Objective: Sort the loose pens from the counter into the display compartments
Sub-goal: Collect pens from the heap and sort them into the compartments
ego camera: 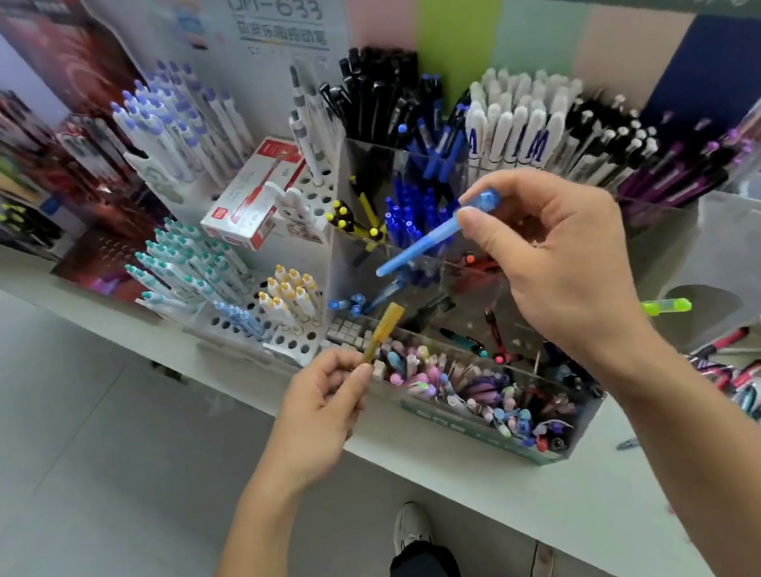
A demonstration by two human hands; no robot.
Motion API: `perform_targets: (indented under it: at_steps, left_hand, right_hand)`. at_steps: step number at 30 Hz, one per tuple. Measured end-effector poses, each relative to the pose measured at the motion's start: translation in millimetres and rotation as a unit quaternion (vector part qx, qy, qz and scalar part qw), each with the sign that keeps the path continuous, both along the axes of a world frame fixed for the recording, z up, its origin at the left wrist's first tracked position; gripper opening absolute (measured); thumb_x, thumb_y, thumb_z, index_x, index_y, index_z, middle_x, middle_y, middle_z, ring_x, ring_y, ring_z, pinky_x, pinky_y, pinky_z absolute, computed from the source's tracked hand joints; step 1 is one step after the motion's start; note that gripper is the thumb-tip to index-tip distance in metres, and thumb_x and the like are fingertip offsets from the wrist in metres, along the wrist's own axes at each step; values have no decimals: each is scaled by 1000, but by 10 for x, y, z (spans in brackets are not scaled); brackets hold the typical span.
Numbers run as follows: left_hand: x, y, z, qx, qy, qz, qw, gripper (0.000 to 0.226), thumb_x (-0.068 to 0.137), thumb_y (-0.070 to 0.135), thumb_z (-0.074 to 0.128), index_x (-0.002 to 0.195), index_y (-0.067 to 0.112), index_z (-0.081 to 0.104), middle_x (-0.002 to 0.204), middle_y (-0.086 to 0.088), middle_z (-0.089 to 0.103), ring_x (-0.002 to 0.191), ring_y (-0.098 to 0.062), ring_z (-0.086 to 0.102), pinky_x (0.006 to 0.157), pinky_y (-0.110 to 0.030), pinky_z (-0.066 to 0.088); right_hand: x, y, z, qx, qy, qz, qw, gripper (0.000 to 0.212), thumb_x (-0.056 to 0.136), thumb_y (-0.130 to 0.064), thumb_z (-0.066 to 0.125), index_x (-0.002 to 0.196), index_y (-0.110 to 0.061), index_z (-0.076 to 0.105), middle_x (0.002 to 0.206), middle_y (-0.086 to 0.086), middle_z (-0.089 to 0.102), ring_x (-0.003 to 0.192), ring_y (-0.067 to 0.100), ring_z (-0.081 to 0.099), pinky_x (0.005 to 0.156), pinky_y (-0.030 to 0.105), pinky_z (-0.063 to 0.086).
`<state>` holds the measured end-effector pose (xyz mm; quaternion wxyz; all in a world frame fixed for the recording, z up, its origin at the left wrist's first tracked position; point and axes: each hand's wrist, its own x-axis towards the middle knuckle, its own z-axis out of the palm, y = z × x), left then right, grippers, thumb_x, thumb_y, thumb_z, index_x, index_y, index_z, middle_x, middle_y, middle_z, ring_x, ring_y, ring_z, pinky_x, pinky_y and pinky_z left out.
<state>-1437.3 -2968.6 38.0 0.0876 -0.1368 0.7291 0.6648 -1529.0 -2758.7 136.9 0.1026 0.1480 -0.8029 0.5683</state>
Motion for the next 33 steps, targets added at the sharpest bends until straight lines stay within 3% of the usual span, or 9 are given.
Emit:
perform_targets:
  at_steps: [3,7,9,19,24,28,30,32,33]
  left_hand:
    - [-9,-77,-52,66,-5,57,996,4,101,12,57,97,11,59,66,-4,52,48,-11,39,45,-20,31]
    - [-42,-12,-146,72,13,103,992,3,97,7,62,97,8,60,66,1,58,54,-11,51,47,-22,39]
    - [-57,-3,-207,48,22,131,990,4,95,6,66,95,9,63,68,6,63,60,-10,57,52,-23,45]
    - [-250,51,-249,7,58,153,986,10,86,7,75,93,14,71,73,10,71,61,-2,60,59,-16,50]
    - [-153,9,-341,-28,47,165,985,13,85,11,78,96,17,75,82,8,75,71,-1,64,61,-17,51]
    - [-88,10,-347,-28,43,176,983,17,86,10,76,95,23,76,83,13,76,73,2,64,64,-15,52]
    - [-110,102,-262,-7,61,137,989,20,85,4,74,96,22,76,81,13,76,73,3,64,65,-12,51]
    - [-144,250,-148,10,92,62,994,23,82,0,74,95,19,76,83,9,77,74,2,67,68,-11,51]
    - [-159,349,-98,14,107,20,994,22,80,2,75,94,18,77,86,6,77,76,-1,69,70,-12,52]
  right_hand:
    - [-79,-327,-240,139,52,-4,989,10,94,-19,70,103,-16,74,85,-5,73,72,9,65,69,33,56]
    - [-230,-698,-556,376,-11,62,925,15,100,-23,58,108,-18,70,96,3,73,89,28,66,77,43,55]
    - [-266,-800,-625,436,-43,83,895,13,100,-16,56,107,-17,67,100,6,71,91,31,66,76,44,56]
    - [-291,-630,-326,352,-82,40,932,11,99,-13,61,109,-11,56,99,11,63,87,30,60,77,47,55]
    - [-379,-795,-552,360,-130,75,921,10,96,-4,62,97,-4,72,90,11,69,87,30,67,80,43,59]
    - [-244,-668,-538,376,-142,143,904,20,104,-9,46,96,-1,62,96,12,60,91,30,60,76,40,48]
    - [-18,-462,-450,291,-147,136,936,28,107,-22,45,95,-6,64,90,8,65,79,24,61,67,31,49]
    - [201,-179,-403,187,-170,110,961,21,102,-30,56,96,-16,71,82,-1,71,67,14,67,56,17,50]
    - [303,-18,-412,150,-182,96,967,15,99,-27,63,96,-16,73,78,-1,73,62,14,68,56,18,53]
